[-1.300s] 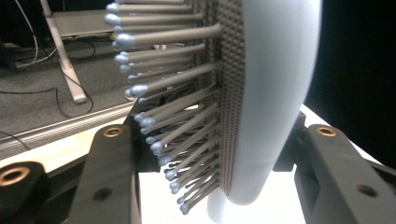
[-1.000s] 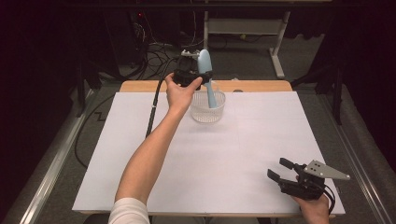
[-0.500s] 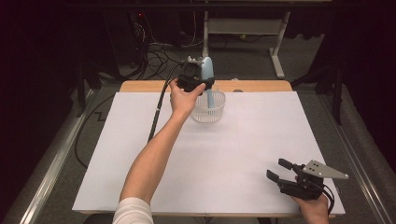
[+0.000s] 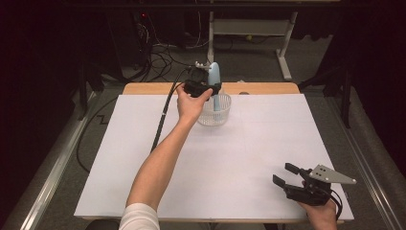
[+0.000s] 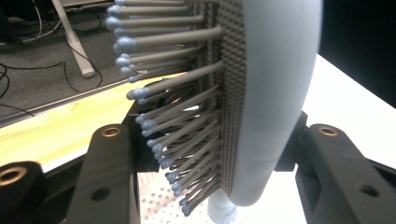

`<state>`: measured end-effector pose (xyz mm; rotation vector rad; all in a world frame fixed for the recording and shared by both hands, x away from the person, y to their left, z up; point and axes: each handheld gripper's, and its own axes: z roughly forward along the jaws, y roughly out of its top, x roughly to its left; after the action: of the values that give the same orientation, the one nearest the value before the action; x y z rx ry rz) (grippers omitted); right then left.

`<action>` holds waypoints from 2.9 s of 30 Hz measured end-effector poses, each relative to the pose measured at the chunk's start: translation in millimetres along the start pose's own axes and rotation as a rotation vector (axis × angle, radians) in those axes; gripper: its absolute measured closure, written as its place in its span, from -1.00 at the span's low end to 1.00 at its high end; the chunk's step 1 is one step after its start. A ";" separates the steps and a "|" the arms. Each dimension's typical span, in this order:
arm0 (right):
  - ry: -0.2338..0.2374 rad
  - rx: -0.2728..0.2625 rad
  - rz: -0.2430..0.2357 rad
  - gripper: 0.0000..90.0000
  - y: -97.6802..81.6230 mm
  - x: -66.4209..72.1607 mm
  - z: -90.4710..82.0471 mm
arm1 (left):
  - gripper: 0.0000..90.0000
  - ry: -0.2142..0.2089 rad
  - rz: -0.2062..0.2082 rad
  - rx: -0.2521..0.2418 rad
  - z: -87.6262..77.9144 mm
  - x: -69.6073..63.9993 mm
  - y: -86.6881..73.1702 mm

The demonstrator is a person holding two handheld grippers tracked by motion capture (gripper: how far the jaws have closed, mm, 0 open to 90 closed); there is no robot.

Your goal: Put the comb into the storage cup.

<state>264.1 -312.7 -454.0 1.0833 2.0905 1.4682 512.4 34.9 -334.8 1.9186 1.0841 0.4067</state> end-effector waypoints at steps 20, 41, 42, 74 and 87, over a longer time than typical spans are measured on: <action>0.001 -0.003 0.004 -0.33 0.2 0.3 -0.7 | 0.08 0.028 0.002 0.007 11.3 -4.9 -9.9; -0.003 -0.003 -0.001 -0.31 0.5 1.0 -0.3 | 0.00 0.040 -0.016 -0.004 0.8 12.7 -30.7; -0.003 -0.004 0.000 -0.31 0.6 0.9 -0.3 | 0.00 0.041 -0.012 -0.002 0.1 13.3 -30.8; 0.000 0.002 -0.003 -0.31 1.1 -0.4 2.2 | -0.39 0.073 0.035 0.042 -4.8 17.2 -34.3; -0.006 -0.004 0.011 -0.31 0.7 -1.8 0.5 | -0.48 0.085 0.022 0.050 -7.3 20.7 -36.1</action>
<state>265.9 -313.6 -453.8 1.0985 2.0800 1.4717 500.4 64.3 -362.6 1.9740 1.1386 0.4818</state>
